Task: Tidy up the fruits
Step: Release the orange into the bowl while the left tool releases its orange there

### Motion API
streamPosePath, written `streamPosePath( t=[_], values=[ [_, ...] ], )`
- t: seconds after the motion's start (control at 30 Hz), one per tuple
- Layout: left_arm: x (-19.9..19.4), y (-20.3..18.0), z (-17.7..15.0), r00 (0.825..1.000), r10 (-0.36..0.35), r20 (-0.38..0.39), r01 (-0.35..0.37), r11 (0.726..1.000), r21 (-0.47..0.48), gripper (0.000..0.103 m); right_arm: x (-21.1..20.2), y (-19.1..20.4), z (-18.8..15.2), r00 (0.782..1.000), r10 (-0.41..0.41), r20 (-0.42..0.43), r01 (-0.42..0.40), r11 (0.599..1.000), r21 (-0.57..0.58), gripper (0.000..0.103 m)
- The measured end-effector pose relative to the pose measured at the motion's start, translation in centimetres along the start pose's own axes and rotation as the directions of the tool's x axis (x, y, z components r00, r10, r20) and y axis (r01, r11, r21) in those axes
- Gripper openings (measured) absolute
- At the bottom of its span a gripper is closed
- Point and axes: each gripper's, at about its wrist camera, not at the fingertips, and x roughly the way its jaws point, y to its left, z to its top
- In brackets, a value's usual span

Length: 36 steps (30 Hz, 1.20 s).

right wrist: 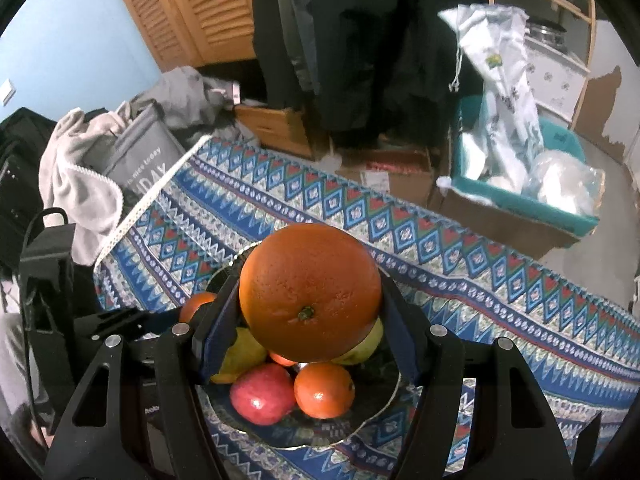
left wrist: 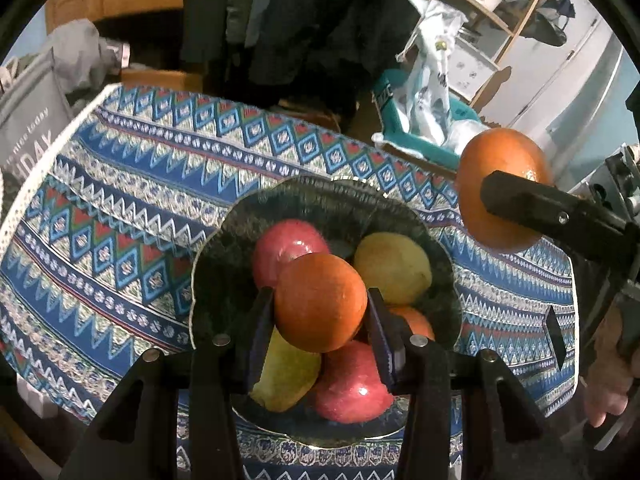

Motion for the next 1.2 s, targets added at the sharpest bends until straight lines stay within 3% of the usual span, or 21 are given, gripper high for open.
streamPosePath(
  t=[0.3,0.47,0.97,1.2],
  values=[
    [1.7,-0.3,-0.2,0.999,0.005,-0.034,-0.005,1.0,0.008,0.048,3.2,-0.3,-0.7,0.998,0.009,-0.069,-0.008,1.0,0.008,0.068],
    [1.6,-0.2,-0.1,0.999,0.019,-0.026,-0.019,1.0,0.004,0.066,4.6,-0.6,-0.8,0.995,0.016,-0.096,-0.014,1.0,0.016,0.068],
    [0.1,0.9,0.0,0.993,0.114,0.003,-0.114,0.993,-0.004,0.066,8.8,-0.8,-0.7,0.985,0.018,-0.172,-0.014,1.0,0.019,0.069],
    [-0.4,0.8,0.1,0.991,0.13,0.018,-0.13,0.992,0.005,0.066,8.9,-0.6,-0.5,0.986,0.029,-0.166,-0.027,1.0,0.01,0.07]
  ],
)
